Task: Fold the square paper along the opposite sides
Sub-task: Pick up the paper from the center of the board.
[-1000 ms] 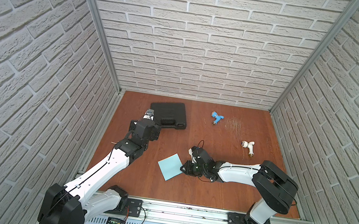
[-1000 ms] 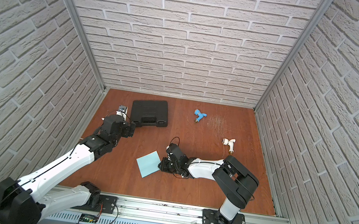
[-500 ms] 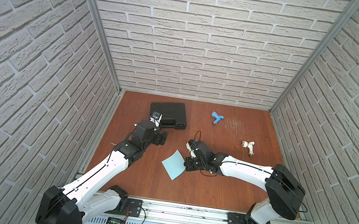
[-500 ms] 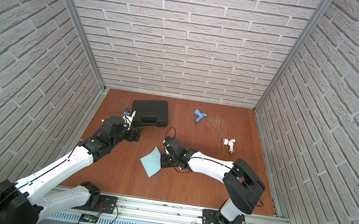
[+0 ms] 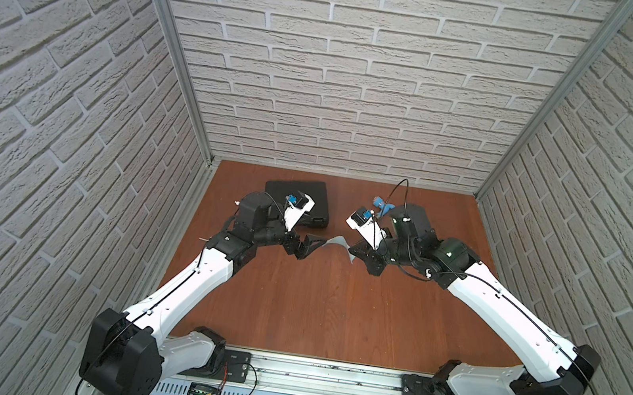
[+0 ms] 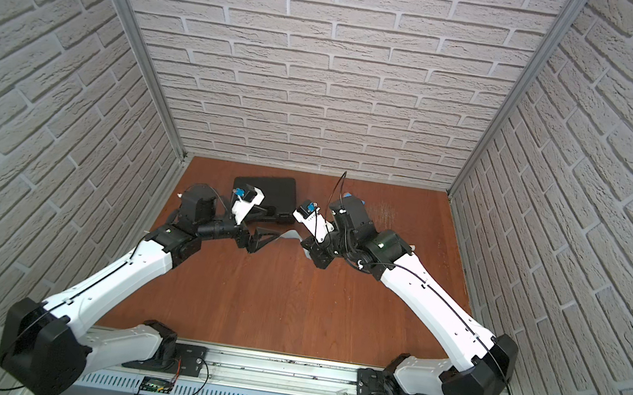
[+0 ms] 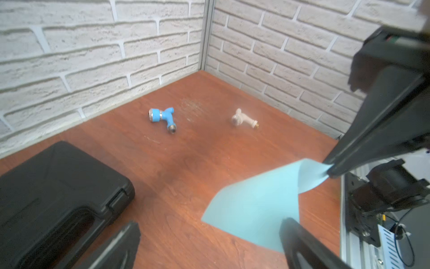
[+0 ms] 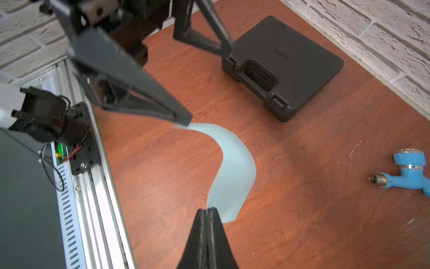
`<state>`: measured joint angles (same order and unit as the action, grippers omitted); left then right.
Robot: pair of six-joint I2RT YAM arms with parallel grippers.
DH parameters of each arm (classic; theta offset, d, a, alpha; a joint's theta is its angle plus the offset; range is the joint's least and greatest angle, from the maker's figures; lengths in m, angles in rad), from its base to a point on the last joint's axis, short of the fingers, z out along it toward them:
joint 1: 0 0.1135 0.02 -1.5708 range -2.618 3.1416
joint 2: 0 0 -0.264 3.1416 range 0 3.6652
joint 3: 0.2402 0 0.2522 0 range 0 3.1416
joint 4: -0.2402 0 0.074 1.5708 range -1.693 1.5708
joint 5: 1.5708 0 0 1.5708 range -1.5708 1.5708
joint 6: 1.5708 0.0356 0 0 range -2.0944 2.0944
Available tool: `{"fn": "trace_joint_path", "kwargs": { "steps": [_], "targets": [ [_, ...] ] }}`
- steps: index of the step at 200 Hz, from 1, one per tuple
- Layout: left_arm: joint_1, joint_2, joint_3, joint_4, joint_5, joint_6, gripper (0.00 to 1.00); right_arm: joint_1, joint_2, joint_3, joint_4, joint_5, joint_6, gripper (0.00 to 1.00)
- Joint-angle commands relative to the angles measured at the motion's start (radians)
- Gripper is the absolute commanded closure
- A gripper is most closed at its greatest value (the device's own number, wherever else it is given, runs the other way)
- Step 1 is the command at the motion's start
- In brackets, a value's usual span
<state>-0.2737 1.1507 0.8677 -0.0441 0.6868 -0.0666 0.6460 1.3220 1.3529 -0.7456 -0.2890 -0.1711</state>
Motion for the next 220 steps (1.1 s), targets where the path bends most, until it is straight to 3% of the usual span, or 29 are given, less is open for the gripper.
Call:
{"fn": "trace_joint_path", "kwargs": {
  "steps": [1,60,94,154,197,220],
  "targets": [
    [0.029,-0.019,0.031,0.054,0.151,0.013,0.02,-0.025,-0.016,0.05,-0.091,-0.053,-0.132,0.97],
    [0.053,-0.054,-0.011,0.205,0.316,-0.05,0.02,-0.038,-0.02,0.158,-0.182,-0.096,-0.214,0.97],
    [0.111,-0.077,-0.049,0.34,0.436,-0.13,0.02,-0.056,-0.006,0.213,-0.225,-0.096,-0.25,0.97],
    [0.12,-0.079,-0.055,0.394,0.588,-0.164,0.02,-0.109,0.077,0.324,-0.272,-0.114,-0.279,0.97],
    [0.046,-0.046,-0.07,0.378,0.563,-0.125,0.02,-0.109,0.136,0.437,-0.3,-0.147,-0.279,0.97],
    [0.005,-0.027,-0.071,0.352,0.478,-0.092,0.02,-0.109,0.155,0.472,-0.307,-0.166,-0.268,0.97]
  ]
}}
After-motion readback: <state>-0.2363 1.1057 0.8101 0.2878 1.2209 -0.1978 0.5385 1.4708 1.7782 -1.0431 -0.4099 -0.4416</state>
